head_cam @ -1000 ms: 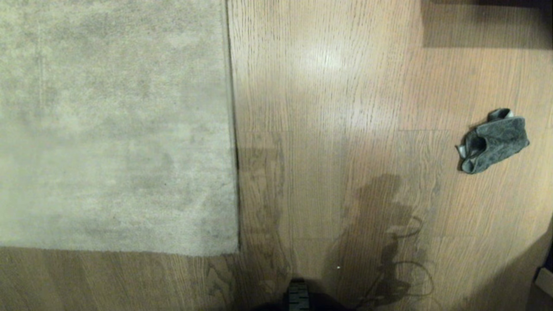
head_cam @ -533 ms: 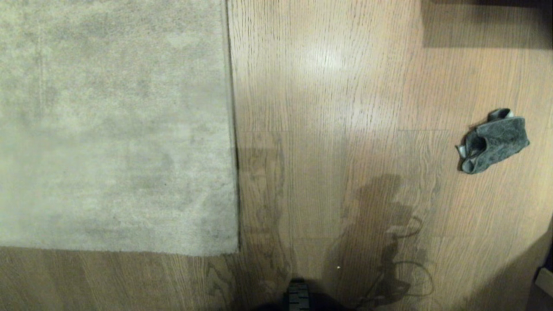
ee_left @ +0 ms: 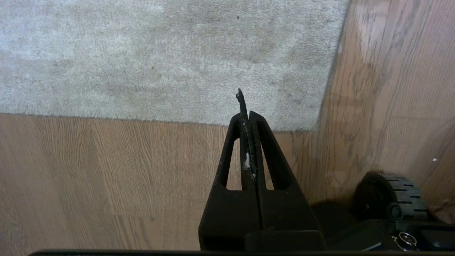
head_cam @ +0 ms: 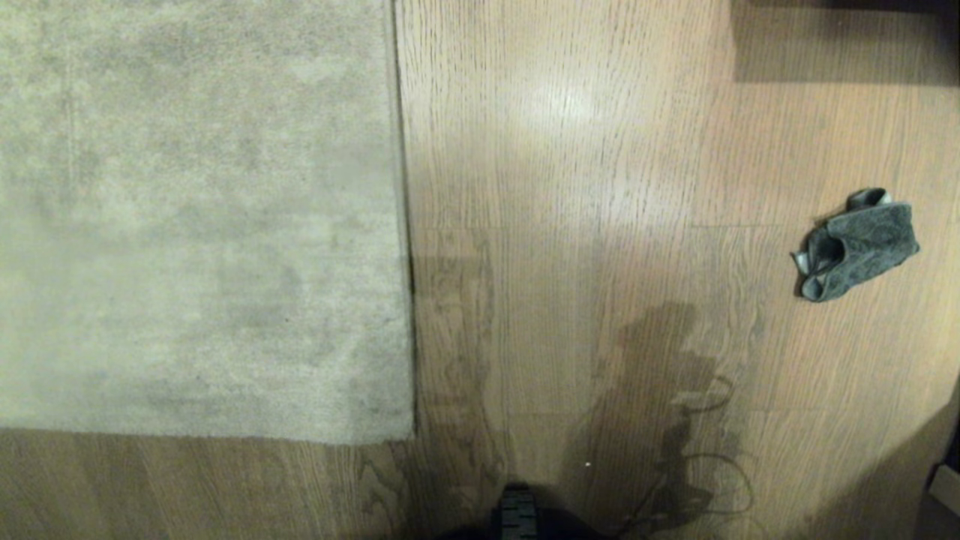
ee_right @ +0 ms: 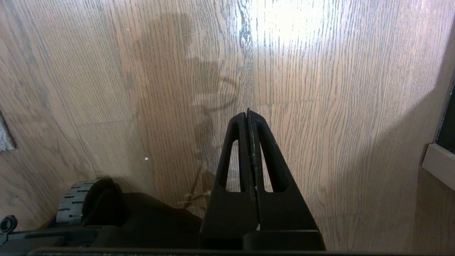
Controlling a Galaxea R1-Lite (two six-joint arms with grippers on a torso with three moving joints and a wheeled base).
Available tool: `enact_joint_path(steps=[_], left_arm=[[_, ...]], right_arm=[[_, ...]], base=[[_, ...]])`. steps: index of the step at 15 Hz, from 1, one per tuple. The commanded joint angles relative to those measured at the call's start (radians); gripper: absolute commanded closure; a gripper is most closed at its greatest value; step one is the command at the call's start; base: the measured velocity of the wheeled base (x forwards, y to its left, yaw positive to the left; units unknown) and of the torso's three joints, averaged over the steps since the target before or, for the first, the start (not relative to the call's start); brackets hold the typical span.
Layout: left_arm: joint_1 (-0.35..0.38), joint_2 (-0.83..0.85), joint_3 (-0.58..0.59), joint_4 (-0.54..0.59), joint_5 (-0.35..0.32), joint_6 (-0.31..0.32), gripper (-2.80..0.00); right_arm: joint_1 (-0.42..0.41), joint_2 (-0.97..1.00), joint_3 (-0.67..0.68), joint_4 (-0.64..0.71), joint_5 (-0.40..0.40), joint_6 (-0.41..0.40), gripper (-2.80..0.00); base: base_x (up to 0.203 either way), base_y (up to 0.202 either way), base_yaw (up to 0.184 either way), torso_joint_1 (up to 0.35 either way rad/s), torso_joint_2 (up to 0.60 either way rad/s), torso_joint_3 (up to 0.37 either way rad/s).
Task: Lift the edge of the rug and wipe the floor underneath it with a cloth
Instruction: Pick up the rag
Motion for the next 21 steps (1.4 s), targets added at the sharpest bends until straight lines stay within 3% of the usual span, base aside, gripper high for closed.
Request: enact_joint_path(steps=[1,21], left_arm=[[0.0,0.001,0.0,0.0,0.001,-0.002,0.0],[0.0,0.001,0.0,0.0,0.001,0.0,0.0]], right_arm=[[0.001,0.0,0.0,-0.001,-0.001,0.0,0.0],[0.001,0.0,0.0,-0.001,0.0,-0.007,0.0]], base=[[0.0,0.0,0.0,0.0,0.0,0.0],[0.0,0.0,0.0,0.0,0.0,0.0]])
